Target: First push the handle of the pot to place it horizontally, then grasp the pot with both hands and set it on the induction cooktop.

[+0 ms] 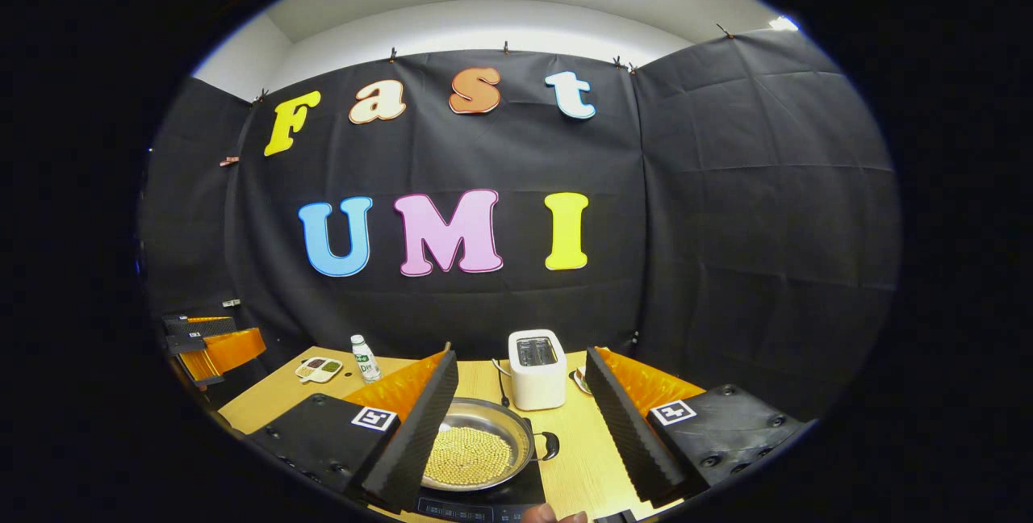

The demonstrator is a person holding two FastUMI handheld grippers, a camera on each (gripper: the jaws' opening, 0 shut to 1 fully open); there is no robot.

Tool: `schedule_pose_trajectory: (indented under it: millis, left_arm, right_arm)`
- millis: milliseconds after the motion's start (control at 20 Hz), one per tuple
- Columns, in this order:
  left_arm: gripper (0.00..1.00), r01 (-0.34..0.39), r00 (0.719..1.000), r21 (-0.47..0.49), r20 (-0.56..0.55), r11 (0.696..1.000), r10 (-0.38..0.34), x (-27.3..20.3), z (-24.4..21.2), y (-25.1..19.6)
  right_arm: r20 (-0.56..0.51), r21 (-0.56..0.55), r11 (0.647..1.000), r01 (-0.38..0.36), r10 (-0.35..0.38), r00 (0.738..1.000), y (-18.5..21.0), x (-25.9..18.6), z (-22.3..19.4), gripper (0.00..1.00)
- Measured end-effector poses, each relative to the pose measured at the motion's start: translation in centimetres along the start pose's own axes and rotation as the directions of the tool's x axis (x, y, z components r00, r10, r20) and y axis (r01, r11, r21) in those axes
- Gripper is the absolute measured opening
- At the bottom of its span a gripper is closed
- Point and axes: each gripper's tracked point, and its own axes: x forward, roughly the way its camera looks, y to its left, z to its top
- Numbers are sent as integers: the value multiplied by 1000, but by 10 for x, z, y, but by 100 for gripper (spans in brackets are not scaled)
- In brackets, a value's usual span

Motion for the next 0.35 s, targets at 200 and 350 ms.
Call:
schedule_pose_trajectory:
  millis: [200,350]
  left_arm:
    - [95,0,1000,-3,-13,1000,0,-1,-3,-2]
    - [95,3,1000,-3,-18,1000,-3,0,-5,-4]
  right_arm:
    - [-7,-3,1000,2,-2,1000,-2,2,-4,98]
    - [-5,-3,1000,4,-4,1000,-3,2,-4,98]
